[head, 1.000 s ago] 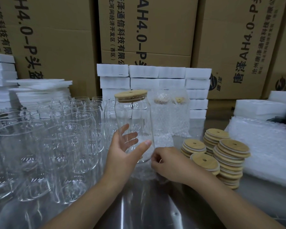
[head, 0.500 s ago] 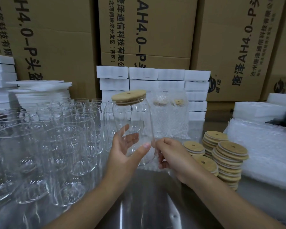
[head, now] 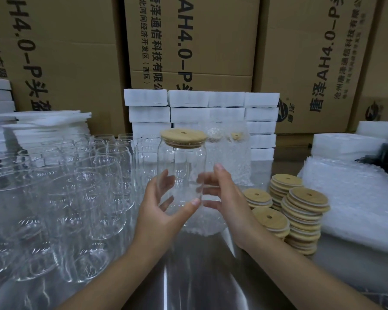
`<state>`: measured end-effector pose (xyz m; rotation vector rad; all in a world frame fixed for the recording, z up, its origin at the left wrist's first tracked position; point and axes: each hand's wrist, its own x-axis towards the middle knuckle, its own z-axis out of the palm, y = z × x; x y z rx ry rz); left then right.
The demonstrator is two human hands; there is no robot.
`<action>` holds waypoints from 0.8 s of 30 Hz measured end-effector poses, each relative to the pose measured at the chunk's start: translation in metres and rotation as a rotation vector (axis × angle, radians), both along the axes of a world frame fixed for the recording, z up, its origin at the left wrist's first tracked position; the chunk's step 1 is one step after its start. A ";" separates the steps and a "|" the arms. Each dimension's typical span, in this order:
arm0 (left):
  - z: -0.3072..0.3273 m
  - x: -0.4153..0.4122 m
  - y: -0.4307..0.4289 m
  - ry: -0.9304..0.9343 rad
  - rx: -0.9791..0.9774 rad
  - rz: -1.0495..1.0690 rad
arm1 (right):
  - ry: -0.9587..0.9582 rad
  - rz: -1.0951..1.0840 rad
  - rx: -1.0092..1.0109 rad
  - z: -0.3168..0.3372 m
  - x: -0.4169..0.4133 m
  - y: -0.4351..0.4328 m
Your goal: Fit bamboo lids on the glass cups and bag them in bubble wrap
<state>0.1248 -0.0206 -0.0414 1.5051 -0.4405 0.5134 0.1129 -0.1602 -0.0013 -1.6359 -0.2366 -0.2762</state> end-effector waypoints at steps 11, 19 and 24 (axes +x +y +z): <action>-0.003 0.001 0.002 -0.122 0.147 -0.004 | -0.076 0.126 -0.060 -0.011 0.001 0.005; 0.003 -0.002 0.006 -0.205 0.279 0.054 | -0.221 -0.056 0.002 -0.004 -0.002 0.000; 0.005 -0.004 0.003 0.017 0.165 0.005 | -0.237 -0.160 0.057 0.004 -0.004 -0.005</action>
